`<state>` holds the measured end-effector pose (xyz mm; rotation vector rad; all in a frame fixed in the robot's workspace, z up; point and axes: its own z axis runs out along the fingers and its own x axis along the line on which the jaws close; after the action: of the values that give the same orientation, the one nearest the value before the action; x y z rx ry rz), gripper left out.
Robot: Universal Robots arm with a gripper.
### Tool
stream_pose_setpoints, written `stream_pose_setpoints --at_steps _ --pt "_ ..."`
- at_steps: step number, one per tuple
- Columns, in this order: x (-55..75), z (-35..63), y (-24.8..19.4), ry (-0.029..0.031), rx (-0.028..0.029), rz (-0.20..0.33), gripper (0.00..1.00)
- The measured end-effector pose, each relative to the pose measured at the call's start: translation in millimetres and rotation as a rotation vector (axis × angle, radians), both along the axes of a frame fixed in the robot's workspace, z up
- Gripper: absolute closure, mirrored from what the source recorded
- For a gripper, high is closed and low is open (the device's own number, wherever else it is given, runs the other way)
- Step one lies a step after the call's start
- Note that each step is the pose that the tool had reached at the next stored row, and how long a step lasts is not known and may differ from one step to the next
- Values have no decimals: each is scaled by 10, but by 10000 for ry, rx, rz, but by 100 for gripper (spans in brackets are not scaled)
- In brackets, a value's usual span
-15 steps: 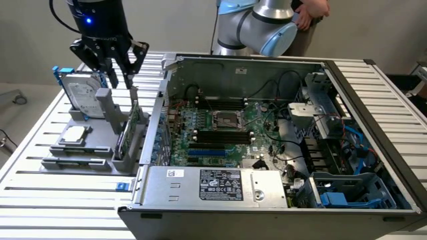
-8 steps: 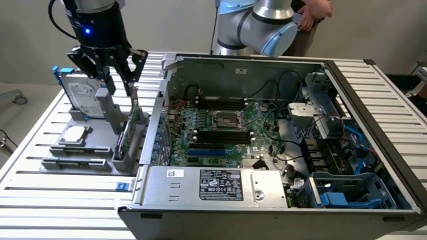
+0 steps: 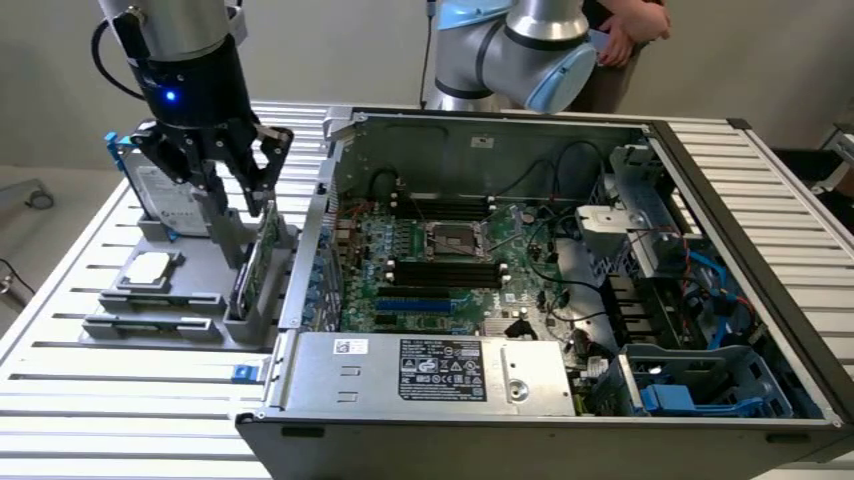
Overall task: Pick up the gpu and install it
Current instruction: 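Pick up the gpu and move the gpu toward the slot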
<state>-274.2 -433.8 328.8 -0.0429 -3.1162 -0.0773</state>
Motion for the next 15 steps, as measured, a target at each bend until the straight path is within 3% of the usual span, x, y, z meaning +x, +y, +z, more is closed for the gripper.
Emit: stream_pose_setpoints --at_steps 3,15 --pt "-1 -55 -16 -1 0 8 58" --pt "-2 -273 -9 -1 0 18 58"
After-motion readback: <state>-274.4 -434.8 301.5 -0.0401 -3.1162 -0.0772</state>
